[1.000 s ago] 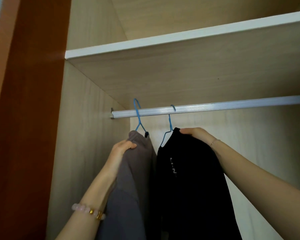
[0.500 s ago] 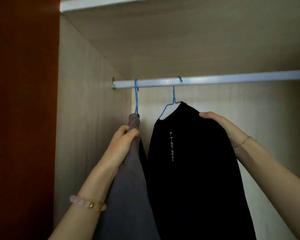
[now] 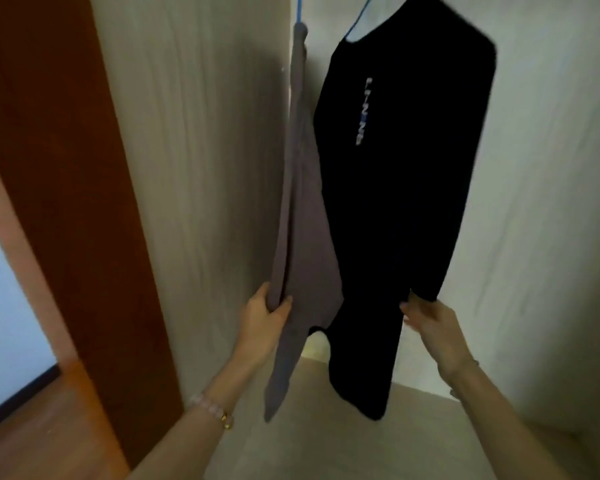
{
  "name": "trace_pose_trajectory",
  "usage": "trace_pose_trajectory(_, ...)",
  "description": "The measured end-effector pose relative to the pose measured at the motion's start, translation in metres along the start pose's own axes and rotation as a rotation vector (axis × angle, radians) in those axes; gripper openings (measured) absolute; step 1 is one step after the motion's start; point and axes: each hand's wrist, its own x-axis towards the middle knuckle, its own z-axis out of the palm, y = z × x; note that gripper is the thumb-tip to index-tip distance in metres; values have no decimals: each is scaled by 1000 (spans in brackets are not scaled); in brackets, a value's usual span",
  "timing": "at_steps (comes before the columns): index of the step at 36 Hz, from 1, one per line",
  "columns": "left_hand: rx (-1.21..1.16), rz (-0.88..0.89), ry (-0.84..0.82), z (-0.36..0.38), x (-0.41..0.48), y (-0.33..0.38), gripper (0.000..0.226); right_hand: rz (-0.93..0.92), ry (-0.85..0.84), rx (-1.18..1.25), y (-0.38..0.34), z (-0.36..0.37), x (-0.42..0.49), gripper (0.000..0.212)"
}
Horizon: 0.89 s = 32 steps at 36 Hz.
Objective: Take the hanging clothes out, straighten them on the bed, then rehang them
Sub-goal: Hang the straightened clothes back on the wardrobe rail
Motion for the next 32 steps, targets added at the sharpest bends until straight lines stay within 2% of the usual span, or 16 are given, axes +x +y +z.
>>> trace_pose_trajectory(3,62,-95,-54,-2,-41,-33,15,262,-75,-34,79,9,-21,15)
trace_pose_trajectory(6,98,-208,-99,-8,-83,-68,26,476,-210,-97,139,27,-54,12)
trace_pose_trajectory(11,112,-552,-20,-25,-186,-115,23,653,-555,-253,203,66,-127,23)
trace_pose_trajectory(14,114,-763,34,-39,-262,-141,25,905,-893,-285,225,91,-165,20)
trace_pose_trajectory(17,106,-966,104,-52,-335,-161,8,877,-1203,-338,257,105,-198,17)
trace_pose_trajectory(19,77,-1104,219,-59,-383,-175,15,751,-1313,-469,264,121,-214,9)
trace_pose_trajectory(22,53,-1276,392,-60,-441,-184,19,658,-1365,-617,261,146,-233,20)
trace_pose_trajectory(25,9,-1388,522,-57,-491,-189,18,606,-1419,-729,257,179,-246,16)
trace_pose_trajectory(32,-157,-1566,846,-54,-565,-213,13,442,-1654,-899,238,262,-285,21)
